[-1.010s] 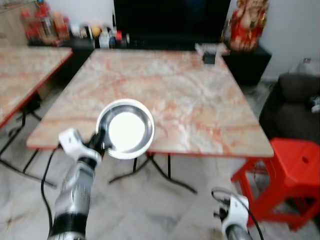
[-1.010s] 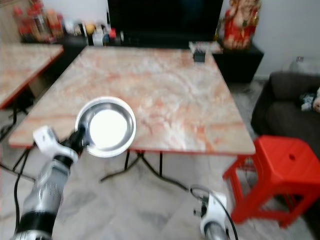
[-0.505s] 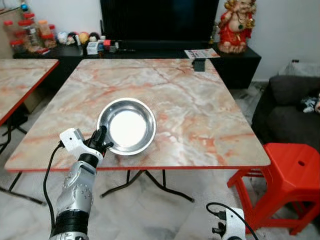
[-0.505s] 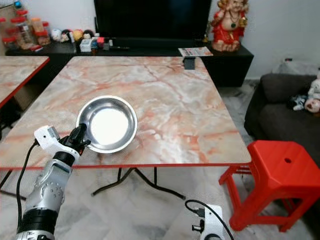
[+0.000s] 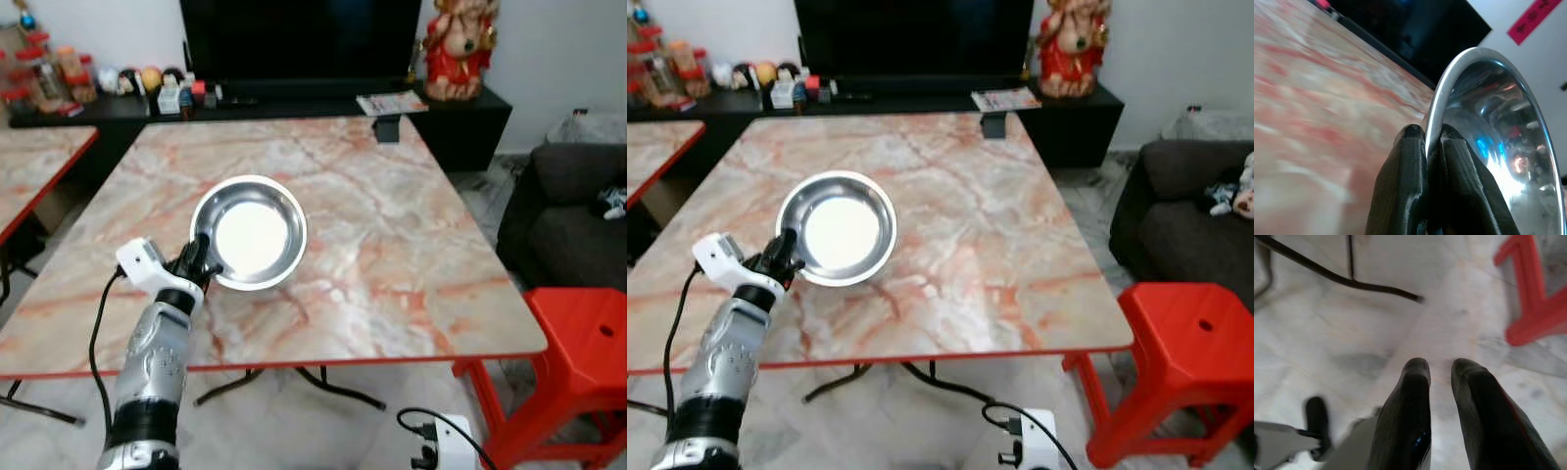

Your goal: Setting the table

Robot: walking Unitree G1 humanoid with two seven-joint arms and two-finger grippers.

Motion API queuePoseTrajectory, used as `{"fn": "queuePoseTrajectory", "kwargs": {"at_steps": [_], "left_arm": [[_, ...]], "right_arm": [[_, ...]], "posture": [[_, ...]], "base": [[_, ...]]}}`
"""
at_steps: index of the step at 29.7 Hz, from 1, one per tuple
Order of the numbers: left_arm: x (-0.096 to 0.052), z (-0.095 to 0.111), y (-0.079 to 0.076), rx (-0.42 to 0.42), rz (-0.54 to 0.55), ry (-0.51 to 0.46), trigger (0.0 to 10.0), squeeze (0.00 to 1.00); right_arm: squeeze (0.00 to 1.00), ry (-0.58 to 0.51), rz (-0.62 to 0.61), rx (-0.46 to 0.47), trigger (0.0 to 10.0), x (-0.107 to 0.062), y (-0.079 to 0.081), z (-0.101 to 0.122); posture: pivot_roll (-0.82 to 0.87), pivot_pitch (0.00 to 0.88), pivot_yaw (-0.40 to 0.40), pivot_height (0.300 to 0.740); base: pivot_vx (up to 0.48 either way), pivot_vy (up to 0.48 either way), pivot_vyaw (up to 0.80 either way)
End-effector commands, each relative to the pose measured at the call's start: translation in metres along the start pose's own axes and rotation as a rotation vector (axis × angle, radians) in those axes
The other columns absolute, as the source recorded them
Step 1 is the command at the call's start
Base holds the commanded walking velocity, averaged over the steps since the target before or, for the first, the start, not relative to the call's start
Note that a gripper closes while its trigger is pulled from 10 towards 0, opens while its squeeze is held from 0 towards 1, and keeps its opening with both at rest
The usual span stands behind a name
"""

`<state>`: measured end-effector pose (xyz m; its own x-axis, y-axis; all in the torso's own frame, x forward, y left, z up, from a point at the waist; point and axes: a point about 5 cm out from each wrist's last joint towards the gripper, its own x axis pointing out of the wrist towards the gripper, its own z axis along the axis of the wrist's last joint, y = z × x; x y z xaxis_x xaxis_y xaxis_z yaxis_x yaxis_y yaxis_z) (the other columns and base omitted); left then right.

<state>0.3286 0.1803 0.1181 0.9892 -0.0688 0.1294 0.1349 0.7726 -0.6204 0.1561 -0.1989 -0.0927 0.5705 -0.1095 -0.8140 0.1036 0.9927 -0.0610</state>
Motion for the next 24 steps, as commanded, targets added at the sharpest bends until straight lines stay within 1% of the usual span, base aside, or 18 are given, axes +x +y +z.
{"fn": "queuePoseTrajectory", "kwargs": {"at_steps": [1,4,12,16,17,19,20,21,22,23,24], "left_arm": [[0.002,0.016,0.006,0.014,0.027,-0.047,10.0,0.0],[0.001,0.019,0.01,0.009,0.061,-0.066,10.0,0.0],[0.002,0.02,0.014,-0.011,0.105,-0.073,10.0,0.0],[0.004,0.019,0.015,-0.031,0.13,-0.052,10.0,0.0],[0.005,0.013,0.013,-0.007,0.122,-0.001,10.0,0.0],[0.004,0.007,0.011,-0.017,0.124,0.04,10.0,0.0],[0.002,-0.005,0.012,0.0,0.153,0.141,10.0,0.0],[0.002,-0.01,0.013,0.016,0.162,0.176,10.0,0.0],[0.002,-0.01,0.013,0.016,0.162,0.176,10.0,0.0],[-0.002,-0.023,0.005,0.031,0.108,0.267,10.0,0.0],[-0.002,-0.025,0.003,0.027,0.096,0.282,10.0,0.0]], "right_arm": [[0.0,-0.025,0.014,0.004,10.0,0.002,0.005,0.009],[0.0,-0.023,0.016,0.005,10.0,0.002,0.006,0.008],[0.0,-0.019,0.019,0.007,10.0,0.002,0.007,0.007],[0.0,-0.018,0.018,0.012,10.0,0.002,0.008,0.006],[0.0,-0.016,0.019,0.013,10.0,0.001,0.009,0.006],[0.0,-0.016,0.02,0.016,10.0,0.001,0.009,0.005],[0.0,-0.015,0.02,0.02,10.0,0.001,0.01,0.005],[0.0,-0.014,0.02,0.021,10.0,0.001,0.01,0.004],[0.0,-0.014,0.02,0.021,10.0,0.001,0.01,0.004],[0.0,-0.012,0.019,0.029,10.0,0.001,0.011,0.003],[0.0,-0.011,0.019,0.03,10.0,0.001,0.011,0.003]], "posture": [[0.0,0.0,-0.018,0.74],[0.0,0.0,-0.017,0.74],[0.0,0.0,-0.014,0.74],[0.0,0.0,-0.011,0.74],[0.0,0.0,-0.006,0.74],[0.0,0.0,-0.004,0.74],[-0.01,0.0,0.003,0.74],[-0.01,0.0,0.003,0.74],[-0.01,0.0,0.003,0.74],[0.0,0.0,0.007,0.74],[0.0,0.0,0.007,0.74]], "base": [[0.281,0.0,0.0],[0.0,0.0,0.0],[0.0,0.0,0.0],[0.0,0.0,0.0],[0.0,0.0,0.0],[0.0,0.0,0.0],[0.0,0.0,0.0],[0.0,0.0,0.0],[0.0,0.0,0.0],[0.0,0.0,0.0],[0.0,0.0,0.0]]}}
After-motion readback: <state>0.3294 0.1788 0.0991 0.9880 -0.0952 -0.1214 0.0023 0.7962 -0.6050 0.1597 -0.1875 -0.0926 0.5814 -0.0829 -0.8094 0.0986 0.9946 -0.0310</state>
